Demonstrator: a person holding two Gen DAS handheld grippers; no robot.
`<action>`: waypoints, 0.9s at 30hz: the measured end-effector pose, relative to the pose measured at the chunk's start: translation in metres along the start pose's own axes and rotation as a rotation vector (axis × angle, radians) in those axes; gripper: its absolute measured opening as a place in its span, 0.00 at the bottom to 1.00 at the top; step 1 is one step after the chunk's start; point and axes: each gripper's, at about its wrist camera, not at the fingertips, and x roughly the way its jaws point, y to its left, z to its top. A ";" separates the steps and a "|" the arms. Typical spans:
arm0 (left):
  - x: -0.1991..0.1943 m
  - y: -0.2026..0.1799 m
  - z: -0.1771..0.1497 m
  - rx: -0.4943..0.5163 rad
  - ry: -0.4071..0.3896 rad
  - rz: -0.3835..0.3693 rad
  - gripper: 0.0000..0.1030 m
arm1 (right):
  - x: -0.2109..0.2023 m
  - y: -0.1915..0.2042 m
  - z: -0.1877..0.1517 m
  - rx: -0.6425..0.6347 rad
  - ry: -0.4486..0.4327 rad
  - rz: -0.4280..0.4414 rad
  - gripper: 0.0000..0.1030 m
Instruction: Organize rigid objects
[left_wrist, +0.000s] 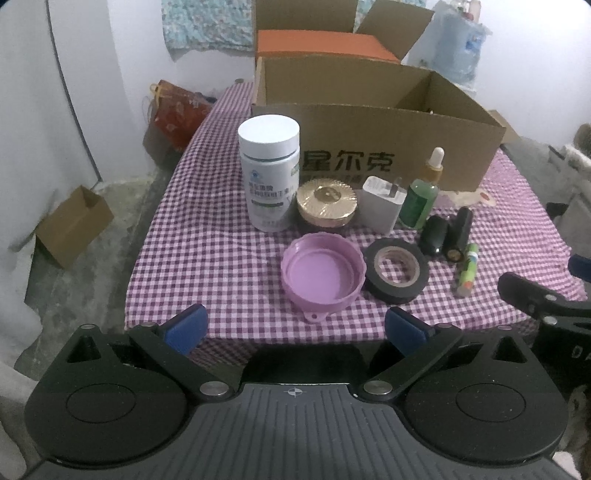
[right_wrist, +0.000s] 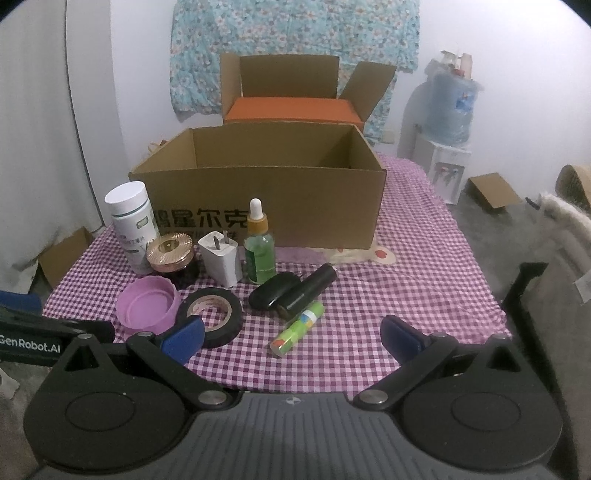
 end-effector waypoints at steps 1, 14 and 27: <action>0.001 0.000 0.000 0.003 -0.003 0.003 0.99 | 0.001 -0.001 0.000 0.004 0.001 0.004 1.00; 0.012 -0.007 0.002 0.046 0.001 0.009 0.99 | 0.012 -0.007 0.003 0.021 -0.002 0.027 1.00; 0.022 -0.007 0.004 0.038 0.041 -0.058 0.99 | 0.019 -0.007 0.007 0.016 -0.001 0.032 1.00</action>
